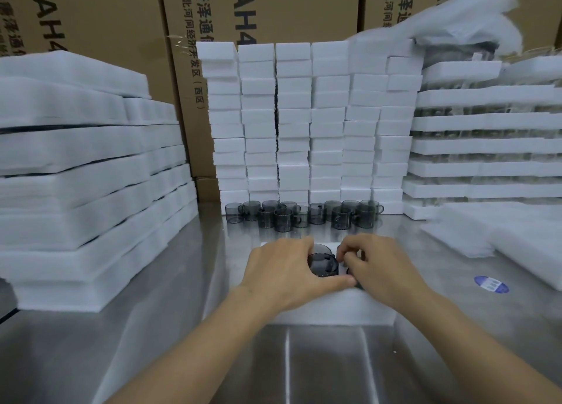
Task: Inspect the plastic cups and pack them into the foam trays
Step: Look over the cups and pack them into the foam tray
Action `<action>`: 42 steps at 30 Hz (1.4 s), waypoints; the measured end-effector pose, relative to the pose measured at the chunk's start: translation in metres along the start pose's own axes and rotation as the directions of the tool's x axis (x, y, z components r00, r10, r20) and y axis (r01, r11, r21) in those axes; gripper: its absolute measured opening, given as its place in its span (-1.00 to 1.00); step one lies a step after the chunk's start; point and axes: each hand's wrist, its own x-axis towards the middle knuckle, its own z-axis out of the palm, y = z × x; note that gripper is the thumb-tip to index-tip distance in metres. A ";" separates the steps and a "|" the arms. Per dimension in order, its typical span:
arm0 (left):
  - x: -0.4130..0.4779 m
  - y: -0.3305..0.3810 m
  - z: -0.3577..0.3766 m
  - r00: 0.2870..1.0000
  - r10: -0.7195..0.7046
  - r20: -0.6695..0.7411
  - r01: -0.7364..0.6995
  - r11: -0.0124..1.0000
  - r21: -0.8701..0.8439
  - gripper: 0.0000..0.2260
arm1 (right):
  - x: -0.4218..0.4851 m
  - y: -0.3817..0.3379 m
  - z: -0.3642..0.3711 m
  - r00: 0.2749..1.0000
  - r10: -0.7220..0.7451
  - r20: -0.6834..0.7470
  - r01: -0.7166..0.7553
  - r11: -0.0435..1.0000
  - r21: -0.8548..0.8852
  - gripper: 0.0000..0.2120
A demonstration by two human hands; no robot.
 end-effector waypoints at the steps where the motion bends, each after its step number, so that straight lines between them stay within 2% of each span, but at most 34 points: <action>1: 0.001 -0.003 -0.002 1.000 0.013 0.028 -0.011 0.999 -0.038 -0.32 | 0.000 0.001 0.000 1.000 -0.009 -0.001 0.009 1.000 0.004 -0.81; 4: 0.005 -0.013 -0.009 0.996 0.059 0.074 -0.045 0.983 -0.180 -0.44 | 0.000 0.003 0.001 0.999 -0.037 -0.014 0.037 0.999 0.034 -0.80; 8: 0.008 -0.019 -0.011 0.994 0.089 0.061 -0.075 0.976 -0.205 -0.52 | -0.001 0.003 0.001 0.997 -0.079 -0.018 0.080 0.996 0.050 -0.76; 12: 0.008 -0.019 -0.009 0.990 0.124 0.061 -0.110 0.975 -0.194 -0.56 | -0.001 0.003 0.000 0.997 -0.081 -0.004 0.081 0.996 0.033 -0.76; 18: 0.006 -0.018 -0.013 0.978 0.184 0.103 -0.174 0.980 -0.093 -0.43 | -0.001 0.002 0.002 0.994 -0.106 0.019 0.106 0.994 -0.011 -0.76; 22: 0.003 -0.018 -0.018 0.951 0.304 0.051 -0.304 0.953 -0.010 -0.54 | -0.001 0.002 0.001 0.989 -0.142 0.031 0.143 0.990 -0.018 -0.73; 25: -0.001 -0.019 -0.016 0.930 0.368 0.020 -0.366 0.929 -0.052 -0.65 | 0.000 0.004 0.001 0.986 -0.162 0.044 0.162 0.987 -0.003 -0.72; 29: -0.003 -0.015 -0.006 0.923 0.382 0.039 -0.380 0.923 -0.062 -0.56 | 0.001 0.005 0.003 0.985 -0.167 0.041 0.166 0.986 0.018 -0.72; 33: 0.002 -0.021 -0.006 0.935 0.346 0.073 -0.334 0.933 -0.136 -0.64 | 0.003 0.006 0.002 0.981 -0.183 0.059 0.184 0.983 -0.005 -0.73; 35: 0.006 -0.026 -0.007 0.949 0.294 0.111 -0.260 0.934 -0.245 -0.68 | 0.003 0.006 0.001 0.977 -0.193 0.094 0.198 0.979 -0.041 -0.75; 38: 0.010 -0.027 -0.004 0.961 0.214 0.177 -0.130 0.909 -0.396 -0.63 | 0.005 0.002 0.000 0.969 -0.213 0.128 0.231 0.961 -0.153 -0.77; 40: 0.011 -0.027 -0.003 0.954 0.210 0.212 -0.105 0.901 -0.421 -0.66 | 0.006 0.000 0.001 0.966 -0.219 0.135 0.243 0.949 -0.200 -0.79; 42: 0.015 -0.028 -0.007 0.943 0.221 0.250 -0.085 0.883 -0.462 -0.68 | 0.005 0.002 0.002 0.968 -0.215 0.131 0.236 0.956 -0.175 -0.80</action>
